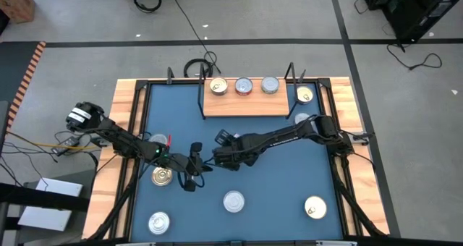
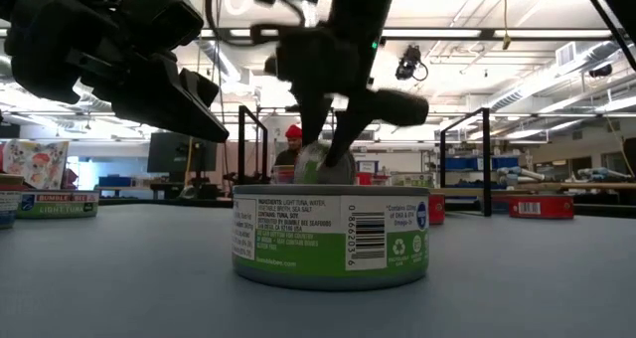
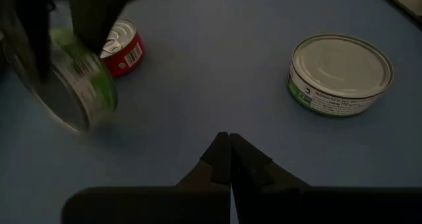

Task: Stack canned seafood by type on shelf
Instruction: Stack the green tuna can on top of the other green tuna can on the shelf

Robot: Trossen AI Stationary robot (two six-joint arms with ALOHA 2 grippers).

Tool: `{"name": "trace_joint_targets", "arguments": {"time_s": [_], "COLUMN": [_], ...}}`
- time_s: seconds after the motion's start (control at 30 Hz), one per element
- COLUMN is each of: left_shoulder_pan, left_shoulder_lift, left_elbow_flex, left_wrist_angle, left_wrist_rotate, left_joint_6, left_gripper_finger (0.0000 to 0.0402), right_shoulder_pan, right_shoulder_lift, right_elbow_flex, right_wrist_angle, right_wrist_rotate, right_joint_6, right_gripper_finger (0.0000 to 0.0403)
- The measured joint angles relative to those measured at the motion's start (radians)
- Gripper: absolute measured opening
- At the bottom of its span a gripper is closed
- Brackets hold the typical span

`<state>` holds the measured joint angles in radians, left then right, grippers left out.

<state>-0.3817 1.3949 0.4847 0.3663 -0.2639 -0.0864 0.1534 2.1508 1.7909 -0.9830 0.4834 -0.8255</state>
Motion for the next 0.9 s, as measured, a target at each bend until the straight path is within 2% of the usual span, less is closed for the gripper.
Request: {"name": "trace_joint_targets", "arguments": {"time_s": [0.23,0.53,0.7,0.9], "left_shoulder_pan": [0.000,0.000,0.000,0.000], "left_shoulder_lift": [0.000,0.000,0.000,0.000], "left_elbow_flex": [0.000,0.000,0.000,0.000], "left_wrist_angle": [0.008,0.061,0.062,0.060], "left_wrist_rotate": [-0.016,-0.026,-0.025,-0.025], "left_joint_6": [0.020,0.055,0.056,0.056], "left_gripper_finger": [0.0001,0.0001,0.0001,0.0001], "right_shoulder_pan": [0.021,-0.008,-0.063,-0.174], "right_shoulder_lift": [-0.105,-0.263,-0.356,-0.494], "right_elbow_flex": [0.000,0.000,-0.060,-0.309], "right_wrist_angle": [-0.018,-0.208,-0.203,0.026], "right_wrist_rotate": [0.180,0.457,0.500,0.502], "right_joint_6": [0.243,0.499,0.539,0.474], "right_gripper_finger": [0.0150,0.0149,0.0149,0.0148]}}
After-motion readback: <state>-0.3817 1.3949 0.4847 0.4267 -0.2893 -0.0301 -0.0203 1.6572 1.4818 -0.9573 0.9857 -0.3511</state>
